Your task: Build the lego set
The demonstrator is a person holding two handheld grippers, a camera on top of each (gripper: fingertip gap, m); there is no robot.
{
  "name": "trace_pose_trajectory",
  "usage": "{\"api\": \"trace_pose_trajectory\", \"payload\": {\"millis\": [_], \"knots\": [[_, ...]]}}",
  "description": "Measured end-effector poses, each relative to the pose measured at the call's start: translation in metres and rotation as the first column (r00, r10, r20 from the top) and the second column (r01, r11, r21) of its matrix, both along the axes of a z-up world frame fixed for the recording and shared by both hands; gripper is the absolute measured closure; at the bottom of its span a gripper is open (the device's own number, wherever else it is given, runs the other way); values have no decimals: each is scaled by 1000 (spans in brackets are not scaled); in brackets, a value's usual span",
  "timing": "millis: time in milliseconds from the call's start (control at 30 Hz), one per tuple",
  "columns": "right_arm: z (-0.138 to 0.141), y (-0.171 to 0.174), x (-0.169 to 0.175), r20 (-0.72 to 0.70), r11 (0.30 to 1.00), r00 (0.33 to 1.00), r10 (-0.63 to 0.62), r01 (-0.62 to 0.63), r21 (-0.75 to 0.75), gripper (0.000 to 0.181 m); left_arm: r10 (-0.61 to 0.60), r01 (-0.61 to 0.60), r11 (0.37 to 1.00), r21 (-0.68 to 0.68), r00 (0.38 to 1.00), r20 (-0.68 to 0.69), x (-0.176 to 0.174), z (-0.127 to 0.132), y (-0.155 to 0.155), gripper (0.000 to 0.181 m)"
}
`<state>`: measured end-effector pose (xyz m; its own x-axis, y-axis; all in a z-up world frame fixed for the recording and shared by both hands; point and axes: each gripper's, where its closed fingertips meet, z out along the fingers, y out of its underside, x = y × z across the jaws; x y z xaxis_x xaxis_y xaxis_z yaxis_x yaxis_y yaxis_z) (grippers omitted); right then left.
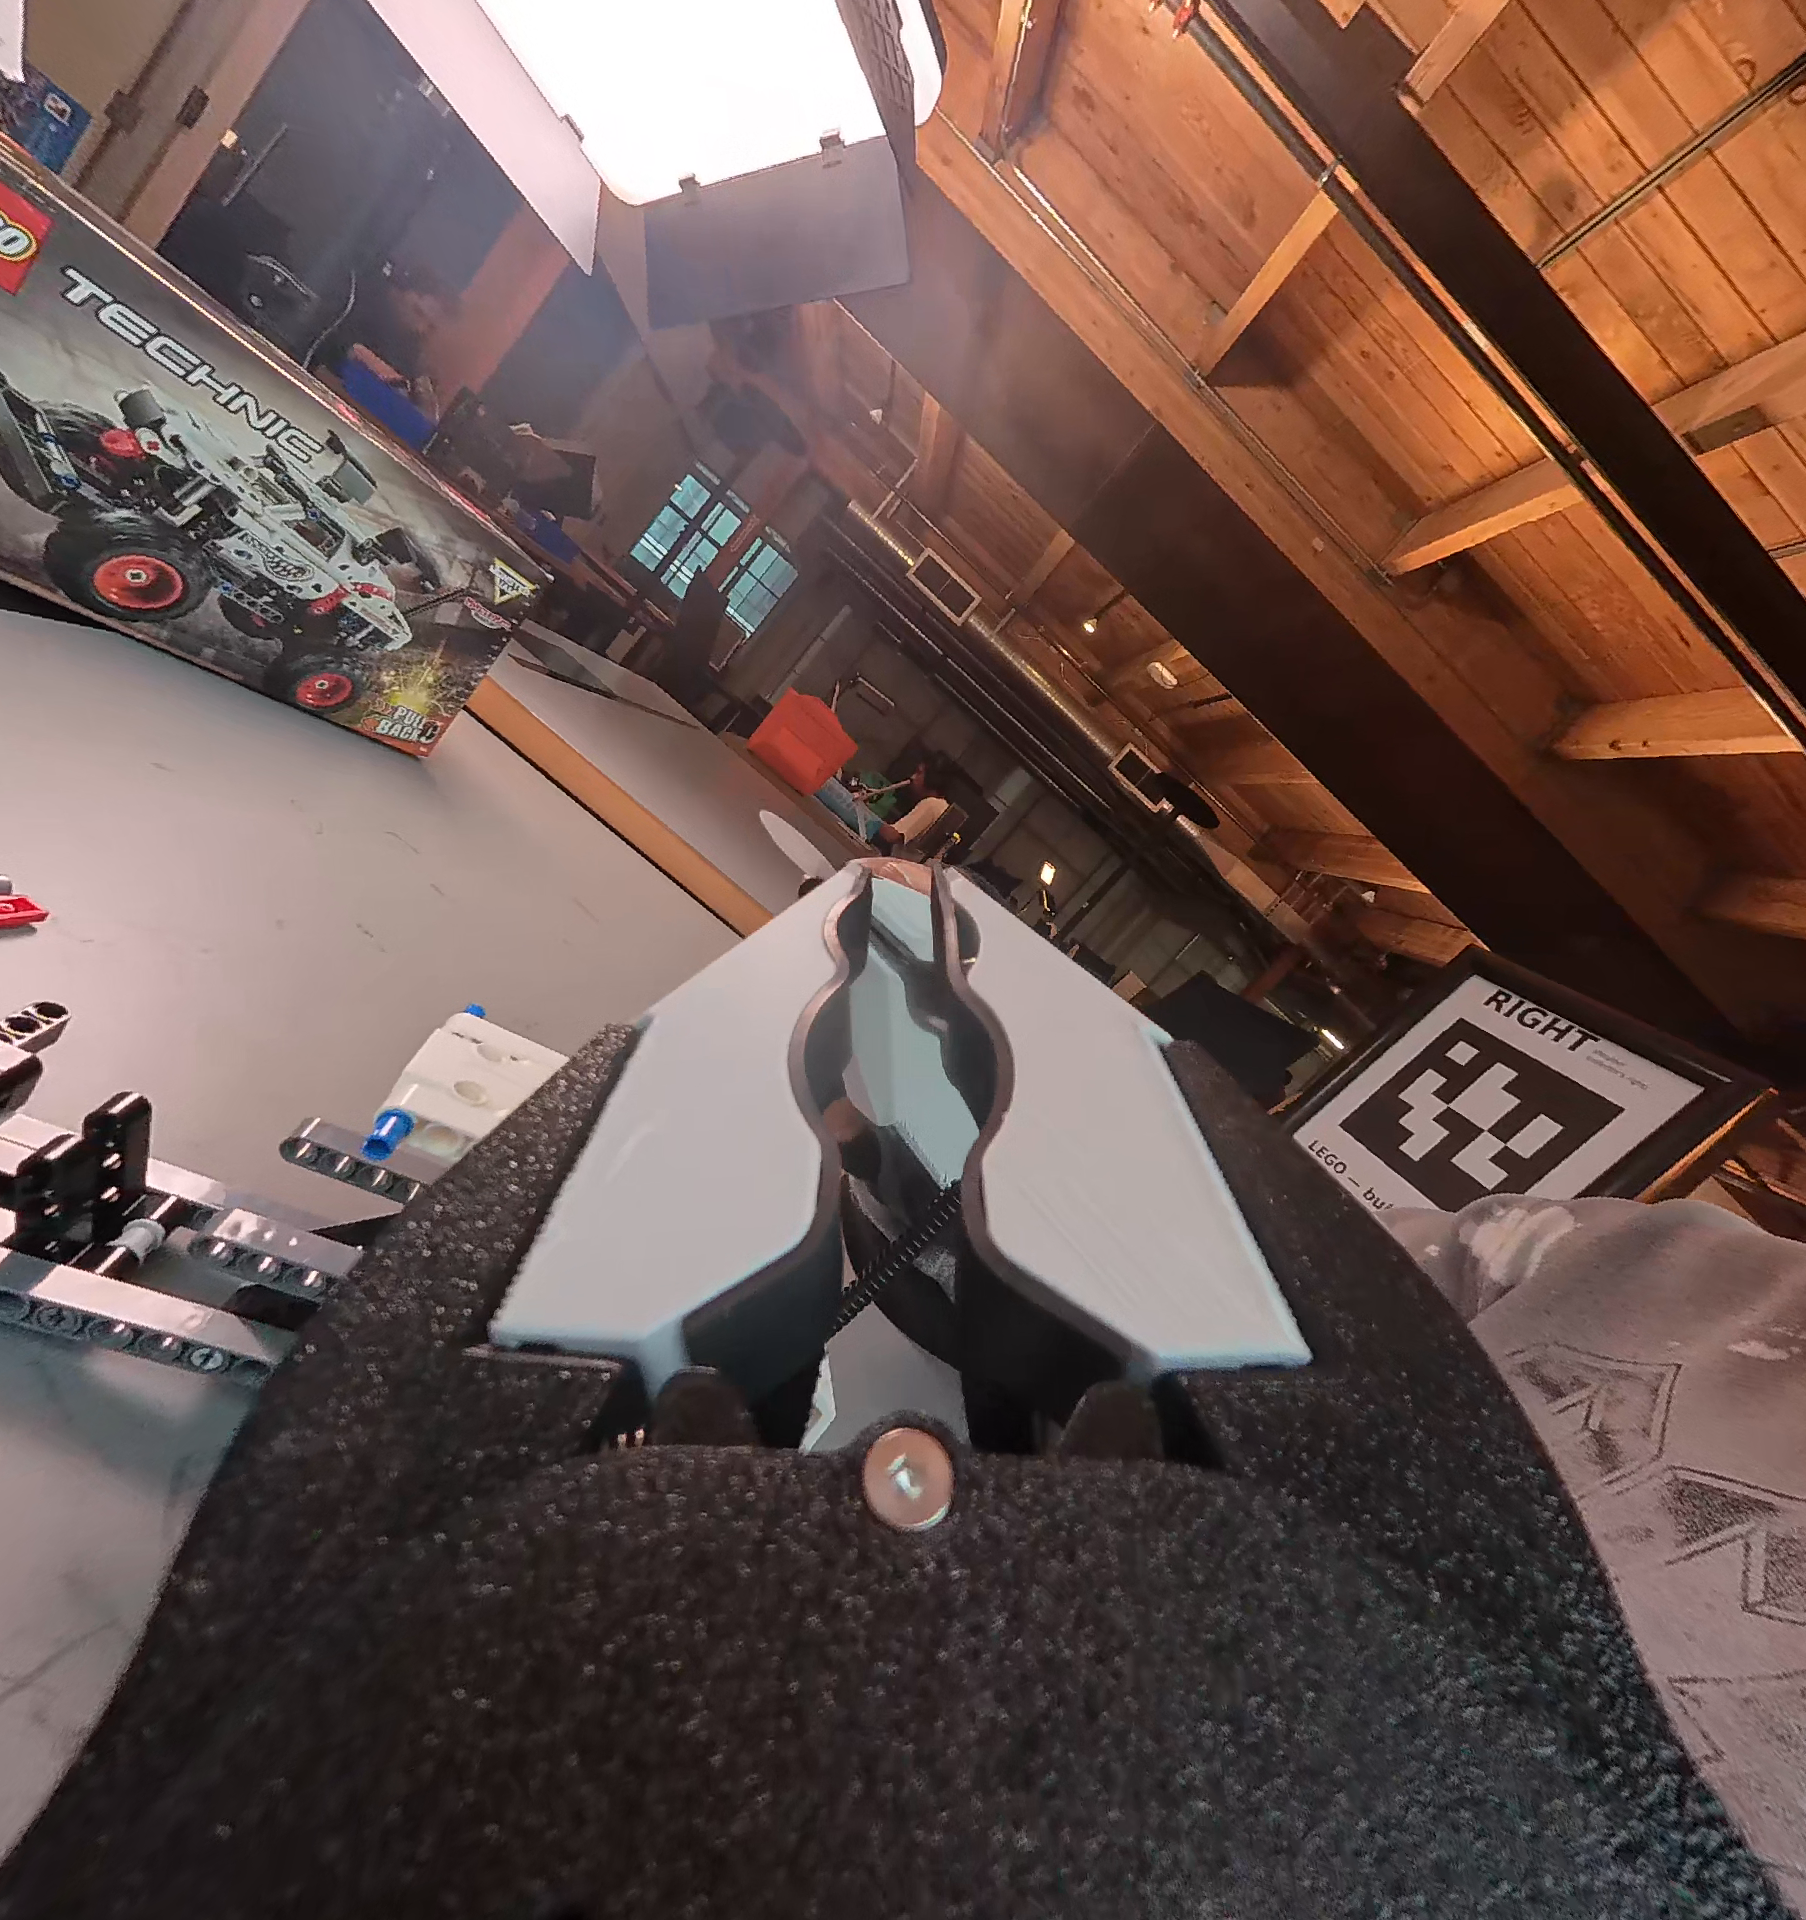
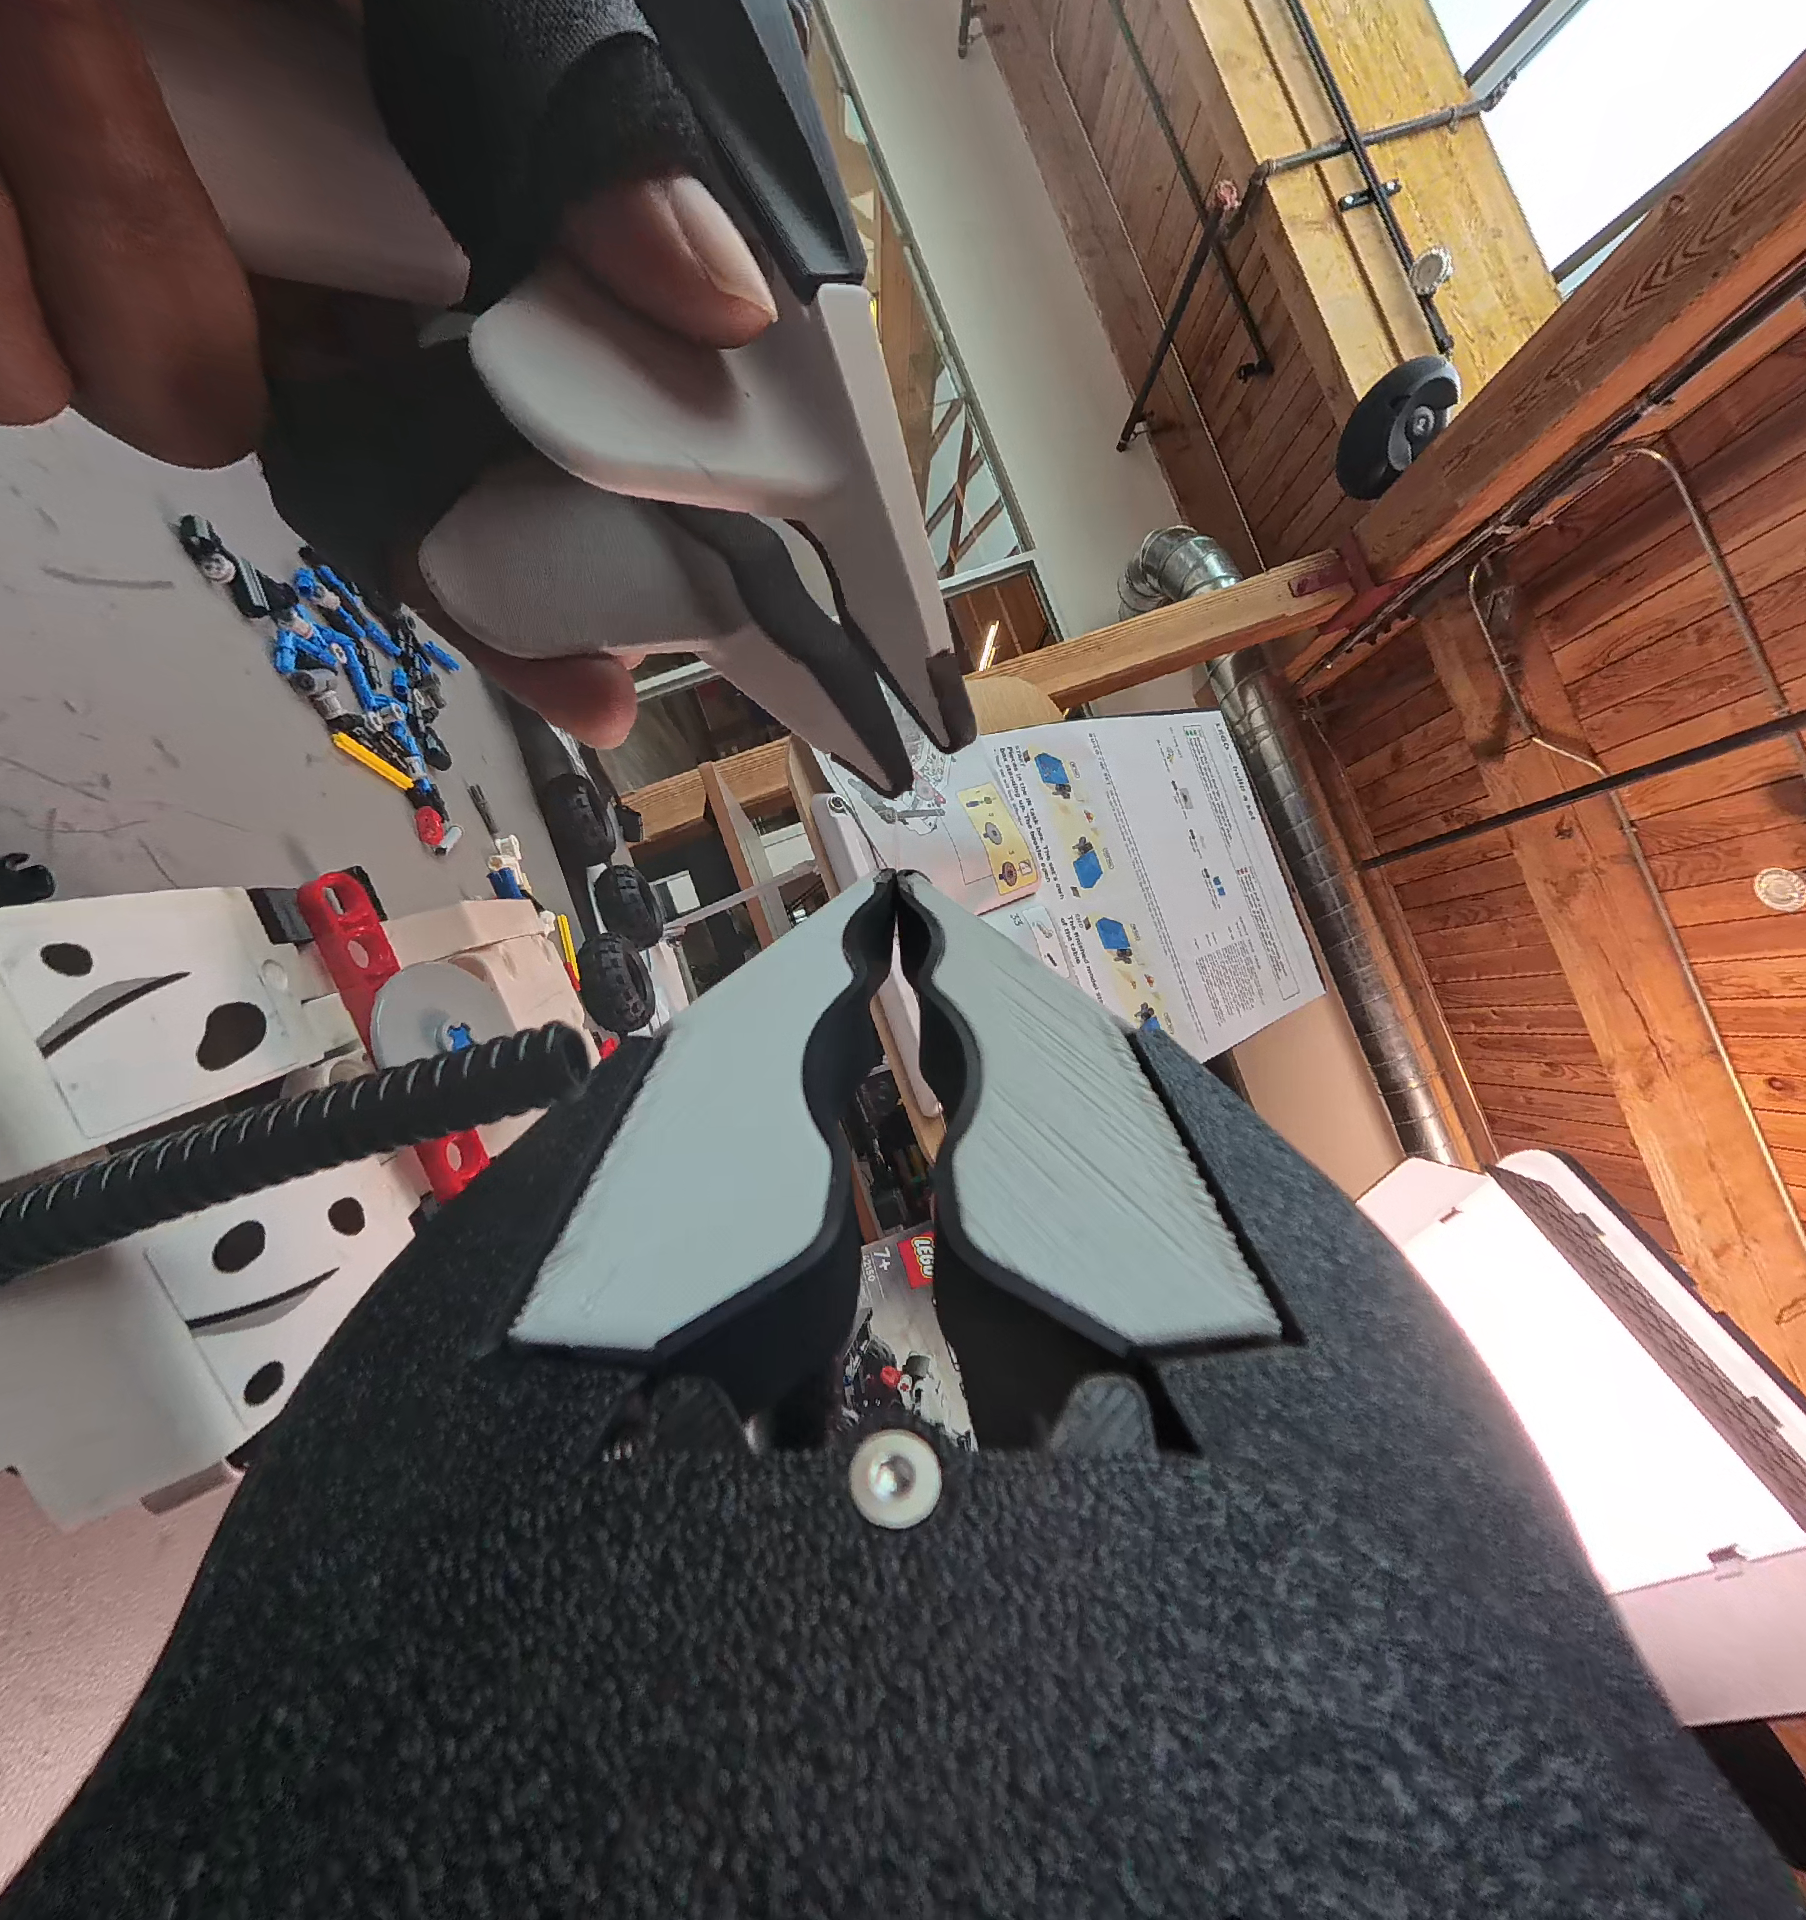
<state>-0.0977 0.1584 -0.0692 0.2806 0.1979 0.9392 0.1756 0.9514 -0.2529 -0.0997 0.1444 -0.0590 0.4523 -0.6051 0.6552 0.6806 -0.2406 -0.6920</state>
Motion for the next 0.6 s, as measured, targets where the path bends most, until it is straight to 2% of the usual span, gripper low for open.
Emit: {"api": "trace_pose_trajectory", "payload": {"millis": [600], "knots": [[-1, -4, 0, 1, 998, 1000, -2, 1, 60, 181, 10, -9, 998, -70, 1000, 14, -2, -11, 5, 177]]}}
